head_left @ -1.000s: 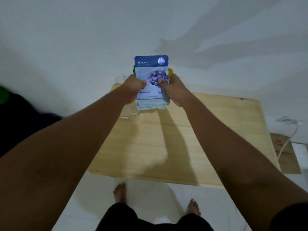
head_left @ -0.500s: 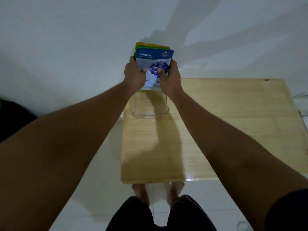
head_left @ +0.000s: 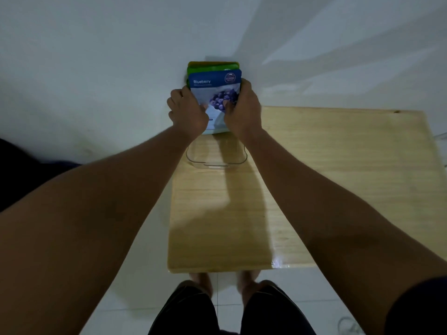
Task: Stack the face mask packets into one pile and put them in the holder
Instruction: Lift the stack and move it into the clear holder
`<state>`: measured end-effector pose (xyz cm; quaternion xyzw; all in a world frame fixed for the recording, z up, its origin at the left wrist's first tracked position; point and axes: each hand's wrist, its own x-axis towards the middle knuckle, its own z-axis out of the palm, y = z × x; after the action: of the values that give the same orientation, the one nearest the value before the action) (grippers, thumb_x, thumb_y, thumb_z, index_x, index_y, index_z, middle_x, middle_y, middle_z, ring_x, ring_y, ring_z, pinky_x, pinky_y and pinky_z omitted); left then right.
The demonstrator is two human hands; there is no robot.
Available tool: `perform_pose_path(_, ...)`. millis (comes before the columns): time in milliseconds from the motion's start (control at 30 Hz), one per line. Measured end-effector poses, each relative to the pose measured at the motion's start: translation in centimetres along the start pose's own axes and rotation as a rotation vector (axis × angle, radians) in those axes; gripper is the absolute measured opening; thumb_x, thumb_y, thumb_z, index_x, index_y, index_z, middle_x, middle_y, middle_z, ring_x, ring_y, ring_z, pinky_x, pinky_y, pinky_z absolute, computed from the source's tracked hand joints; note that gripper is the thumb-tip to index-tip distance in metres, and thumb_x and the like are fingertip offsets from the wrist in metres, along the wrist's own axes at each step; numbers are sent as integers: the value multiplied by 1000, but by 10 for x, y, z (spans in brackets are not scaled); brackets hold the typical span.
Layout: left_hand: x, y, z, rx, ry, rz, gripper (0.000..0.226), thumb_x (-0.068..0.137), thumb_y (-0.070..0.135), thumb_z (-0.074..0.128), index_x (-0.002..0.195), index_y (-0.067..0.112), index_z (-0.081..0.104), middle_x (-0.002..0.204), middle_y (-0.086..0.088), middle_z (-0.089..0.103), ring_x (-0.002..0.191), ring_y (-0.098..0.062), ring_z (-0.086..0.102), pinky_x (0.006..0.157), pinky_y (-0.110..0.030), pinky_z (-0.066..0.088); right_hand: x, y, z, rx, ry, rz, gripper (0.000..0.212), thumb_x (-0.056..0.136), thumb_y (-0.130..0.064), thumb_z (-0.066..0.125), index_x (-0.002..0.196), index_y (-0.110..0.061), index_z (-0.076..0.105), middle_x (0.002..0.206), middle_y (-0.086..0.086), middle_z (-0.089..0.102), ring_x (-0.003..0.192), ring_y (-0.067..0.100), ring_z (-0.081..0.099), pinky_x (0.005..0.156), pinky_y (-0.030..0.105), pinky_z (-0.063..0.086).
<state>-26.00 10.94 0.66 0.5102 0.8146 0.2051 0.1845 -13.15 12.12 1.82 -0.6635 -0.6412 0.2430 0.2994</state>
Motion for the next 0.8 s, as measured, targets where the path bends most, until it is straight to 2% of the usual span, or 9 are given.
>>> perform_pose_path(100, -1, -1, 2, -58, -40, 26, 58, 95, 29, 58, 143, 6, 33, 142, -18, 39, 135, -34, 36, 104, -45, 37, -3, 4, 1, -205, 134, -14, 55, 77, -25, 74, 127, -23, 50, 117, 2, 63, 118, 27, 50, 91, 42, 42)
perform_pose_path(167, -2, -2, 4, -98, -98, 54, 66, 96, 26, 55, 150, 4, 23, 145, -19, 40, 137, -35, 38, 112, -43, 33, -6, 9, 5, -220, 120, 26, 56, 80, -28, 72, 129, -20, 48, 126, 4, 58, 124, 29, 46, 94, 44, 42)
perform_pose_path(267, -2, -1, 6, -249, -186, 59, 74, 95, 17, 55, 154, 6, 11, 139, -20, 52, 127, -37, 52, 108, -46, 41, -10, 16, 10, -69, 7, 97, 53, 87, -24, 65, 135, -11, 45, 131, 12, 54, 125, 33, 47, 100, 46, 46)
perform_pose_path(367, -2, -3, 6, -375, -189, 68, 78, 94, 11, 55, 154, 6, 6, 135, -19, 56, 122, -36, 57, 104, -45, 46, -13, 19, 12, 126, -39, 91, 51, 89, -12, 61, 136, -3, 44, 129, 18, 56, 121, 33, 53, 104, 48, 45)
perform_pose_path(533, -8, -12, 6, -575, -189, 171, 70, 96, 4, 51, 153, 3, 10, 139, -12, 51, 127, -21, 52, 105, -26, 42, -19, 20, 10, 201, -33, 99, 52, 96, -15, 54, 142, -2, 37, 131, 18, 58, 121, 30, 57, 103, 47, 47)
perform_pose_path(633, -10, -13, 5, -604, -168, 216, 64, 98, 6, 49, 152, 6, 14, 133, -2, 50, 122, -13, 51, 102, -22, 40, -20, 24, 12, 186, -24, 89, 53, 97, -16, 52, 145, -2, 34, 134, 18, 56, 125, 31, 54, 106, 46, 46)
perform_pose_path(700, -11, -12, 4, -606, -168, 224, 63, 99, 7, 49, 152, 7, 16, 137, -6, 52, 122, -13, 51, 100, -21, 42, -20, 23, 11, 167, -22, 74, 54, 98, -16, 51, 147, -3, 32, 135, 17, 55, 126, 30, 53, 107, 44, 46)
perform_pose_path(800, -13, -8, 2, -605, -174, 225, 61, 99, 6, 49, 151, 6, 17, 141, -12, 51, 125, -19, 53, 101, -22, 45, -20, 22, 10, 176, -18, 52, 50, 97, -14, 52, 144, -6, 37, 127, 15, 60, 118, 28, 58, 100, 45, 50)
